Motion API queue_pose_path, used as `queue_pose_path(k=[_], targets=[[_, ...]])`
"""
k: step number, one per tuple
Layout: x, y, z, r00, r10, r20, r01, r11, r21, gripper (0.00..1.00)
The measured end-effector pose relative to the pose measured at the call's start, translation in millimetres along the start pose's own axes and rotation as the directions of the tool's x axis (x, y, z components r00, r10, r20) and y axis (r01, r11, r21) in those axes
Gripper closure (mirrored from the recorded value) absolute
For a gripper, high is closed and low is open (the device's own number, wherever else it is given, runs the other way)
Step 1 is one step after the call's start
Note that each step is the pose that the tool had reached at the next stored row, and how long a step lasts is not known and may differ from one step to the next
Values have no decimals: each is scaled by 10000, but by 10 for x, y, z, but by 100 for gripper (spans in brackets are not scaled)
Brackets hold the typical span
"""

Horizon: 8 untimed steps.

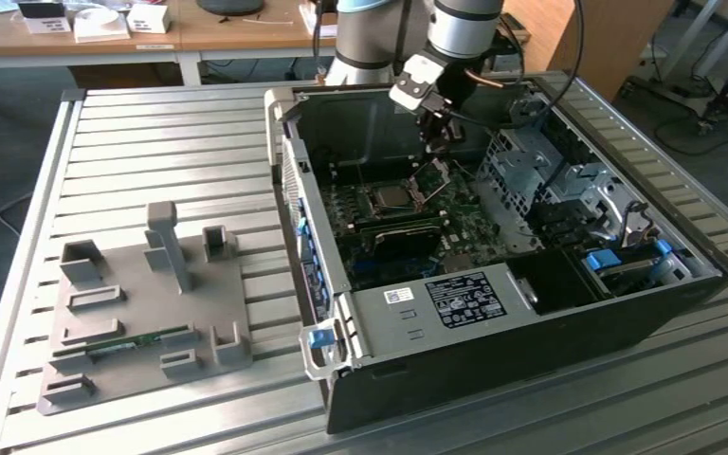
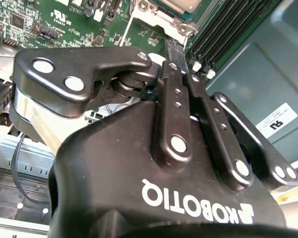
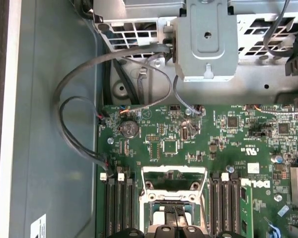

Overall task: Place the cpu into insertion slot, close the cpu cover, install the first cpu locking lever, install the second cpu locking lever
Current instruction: 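Close the cpu cover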

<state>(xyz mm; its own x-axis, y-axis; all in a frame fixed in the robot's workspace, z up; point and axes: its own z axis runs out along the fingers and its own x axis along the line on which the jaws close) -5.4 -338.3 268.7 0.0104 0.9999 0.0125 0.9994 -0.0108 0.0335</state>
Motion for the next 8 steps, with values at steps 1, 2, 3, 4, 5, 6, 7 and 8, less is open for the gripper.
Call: queue_pose_path(k=[1,2,3,4,5,6,7,8], targets=[[0,4,0,10000,0,0,0,10000,0,89],[0,5,0,10000,1,1,-1,10000,1,89],[0,5,0,10000,2,1,-2,10000,0,89],[0,5,0,10000,1,1,-1,10000,0,89],[0,6,0,10000,1,0,-1,10000,0,89],[0,7,0,10000,0,0,0,10000,0,89],[0,11,0,10000,-1,0,1,10000,0,89],[0,16,0,10000,0,1,0,10000,0,89]])
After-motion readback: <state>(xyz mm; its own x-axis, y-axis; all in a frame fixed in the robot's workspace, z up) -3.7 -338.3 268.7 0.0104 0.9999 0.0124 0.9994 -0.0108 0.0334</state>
